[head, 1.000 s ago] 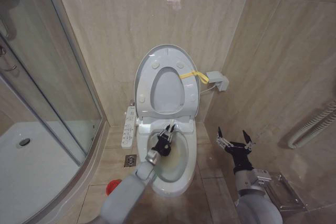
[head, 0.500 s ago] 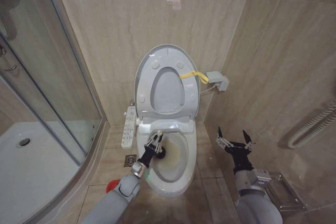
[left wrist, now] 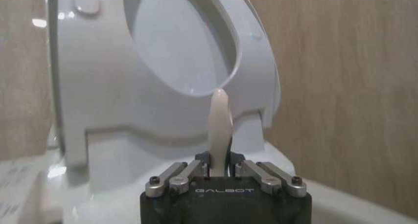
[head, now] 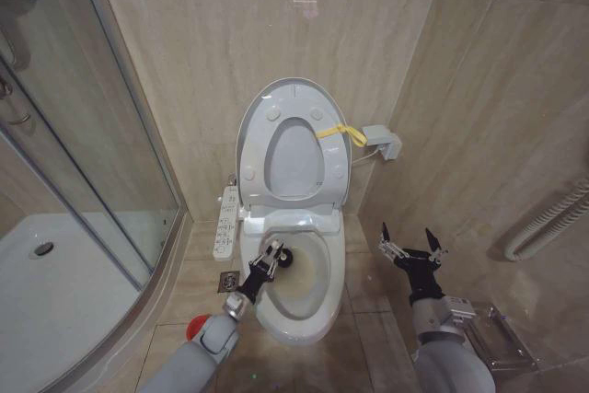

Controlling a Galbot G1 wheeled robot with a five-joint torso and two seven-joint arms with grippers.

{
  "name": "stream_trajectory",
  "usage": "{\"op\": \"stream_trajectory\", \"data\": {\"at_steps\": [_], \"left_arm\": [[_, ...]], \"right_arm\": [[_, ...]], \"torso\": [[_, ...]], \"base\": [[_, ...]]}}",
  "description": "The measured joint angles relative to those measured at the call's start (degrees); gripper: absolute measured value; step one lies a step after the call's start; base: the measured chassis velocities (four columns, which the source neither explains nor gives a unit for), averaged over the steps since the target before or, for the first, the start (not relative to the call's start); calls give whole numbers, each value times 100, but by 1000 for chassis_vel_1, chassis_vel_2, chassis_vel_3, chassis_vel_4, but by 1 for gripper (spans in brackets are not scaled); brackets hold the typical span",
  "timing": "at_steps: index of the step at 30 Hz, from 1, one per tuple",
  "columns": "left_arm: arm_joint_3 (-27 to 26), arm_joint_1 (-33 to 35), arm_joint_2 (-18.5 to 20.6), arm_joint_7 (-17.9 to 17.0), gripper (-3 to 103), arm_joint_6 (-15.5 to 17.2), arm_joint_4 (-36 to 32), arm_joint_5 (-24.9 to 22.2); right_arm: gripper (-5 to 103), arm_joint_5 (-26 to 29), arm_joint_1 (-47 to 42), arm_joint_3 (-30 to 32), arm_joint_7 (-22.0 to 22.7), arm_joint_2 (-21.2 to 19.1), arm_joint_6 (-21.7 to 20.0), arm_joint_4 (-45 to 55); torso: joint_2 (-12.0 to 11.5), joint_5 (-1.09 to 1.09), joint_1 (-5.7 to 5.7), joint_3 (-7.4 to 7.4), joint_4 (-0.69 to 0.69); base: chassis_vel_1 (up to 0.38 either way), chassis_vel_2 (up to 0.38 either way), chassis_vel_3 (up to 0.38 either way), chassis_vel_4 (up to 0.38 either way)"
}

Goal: Open the toilet lid, clean the toilet bowl with a toilet brush, close the toilet lid, and flush.

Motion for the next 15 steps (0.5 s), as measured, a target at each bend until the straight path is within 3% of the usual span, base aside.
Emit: {"op": "stream_trajectory", "data": {"at_steps": [15], "left_arm": [[642,-496,-743,-53,19,240,15,-26]], "right_arm": [[100,0,0,0,0,0,0,0]], "torso": [[0,1,0,0,0]], "base": [[0,0,0,0]]}}
